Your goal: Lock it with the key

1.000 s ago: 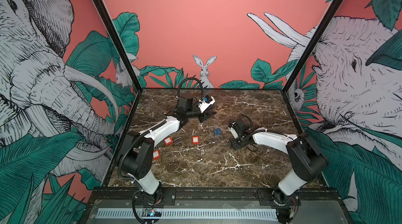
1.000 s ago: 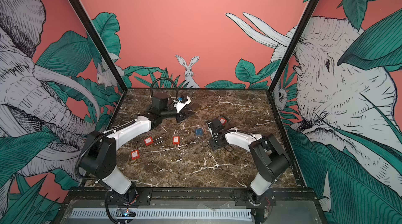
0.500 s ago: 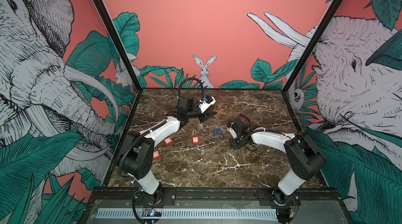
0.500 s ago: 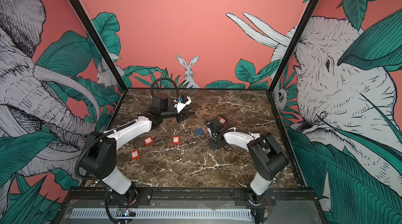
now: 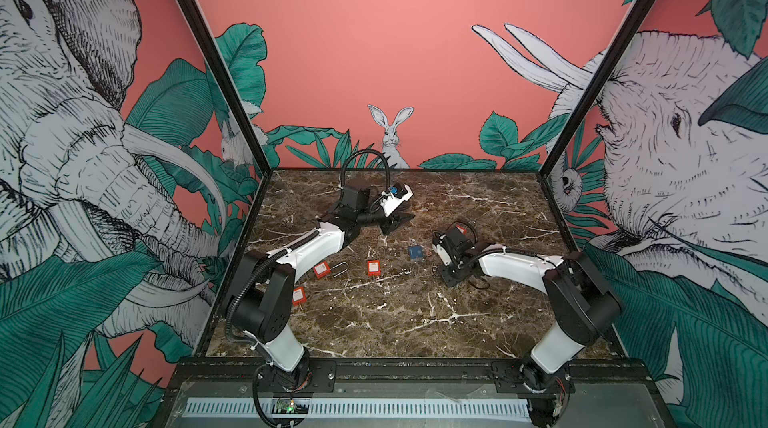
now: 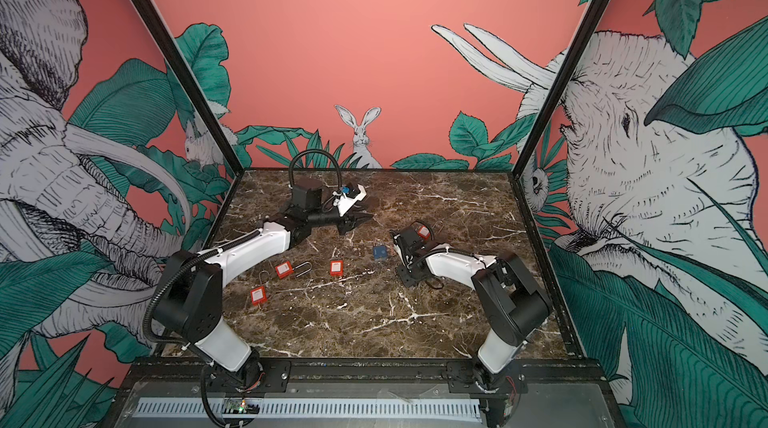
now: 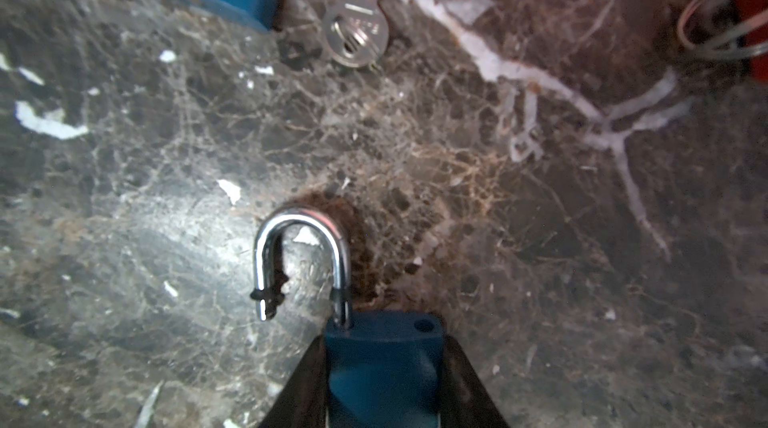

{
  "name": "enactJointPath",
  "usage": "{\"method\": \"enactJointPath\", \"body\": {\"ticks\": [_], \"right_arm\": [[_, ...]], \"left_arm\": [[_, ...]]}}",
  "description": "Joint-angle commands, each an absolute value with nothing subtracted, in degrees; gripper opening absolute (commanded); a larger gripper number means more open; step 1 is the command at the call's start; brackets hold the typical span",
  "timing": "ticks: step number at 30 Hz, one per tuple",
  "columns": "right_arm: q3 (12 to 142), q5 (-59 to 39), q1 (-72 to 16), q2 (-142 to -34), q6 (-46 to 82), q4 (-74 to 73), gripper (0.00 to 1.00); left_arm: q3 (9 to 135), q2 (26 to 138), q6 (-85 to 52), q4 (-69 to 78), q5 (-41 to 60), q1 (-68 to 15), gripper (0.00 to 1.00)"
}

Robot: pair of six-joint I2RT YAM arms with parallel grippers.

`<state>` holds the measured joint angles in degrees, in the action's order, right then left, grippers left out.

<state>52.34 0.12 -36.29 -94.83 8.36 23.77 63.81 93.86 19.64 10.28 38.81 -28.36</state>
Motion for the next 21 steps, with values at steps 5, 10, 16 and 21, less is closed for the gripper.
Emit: {"method": "enactJointPath", "body": {"ticks": [5, 10, 16, 21], "right_arm": [[52.3, 0.8, -36.9, -84.2, 0.3, 23.3, 0.22], [50.7, 0.4, -36.9, -76.7, -6.4, 20.3, 0.19], [50.6, -1.3, -36.9, -71.4, -12.5, 18.4, 0.18], [51.7, -2.7, -36.9, -69.7, -14.2, 17.9, 0.17]], "left_arm": [[64.3, 91.1, 23.5, 6.2, 40.0, -29.4, 0.36], [64.2, 89.9, 26.6, 3.2, 45.8, -30.1, 0.36], [62.9, 91.0, 26.1, 4.1, 57.5, -30.4, 0.37], [62.1, 91.0, 27.5, 4.4, 61.8, -31.2, 0.38]]}}
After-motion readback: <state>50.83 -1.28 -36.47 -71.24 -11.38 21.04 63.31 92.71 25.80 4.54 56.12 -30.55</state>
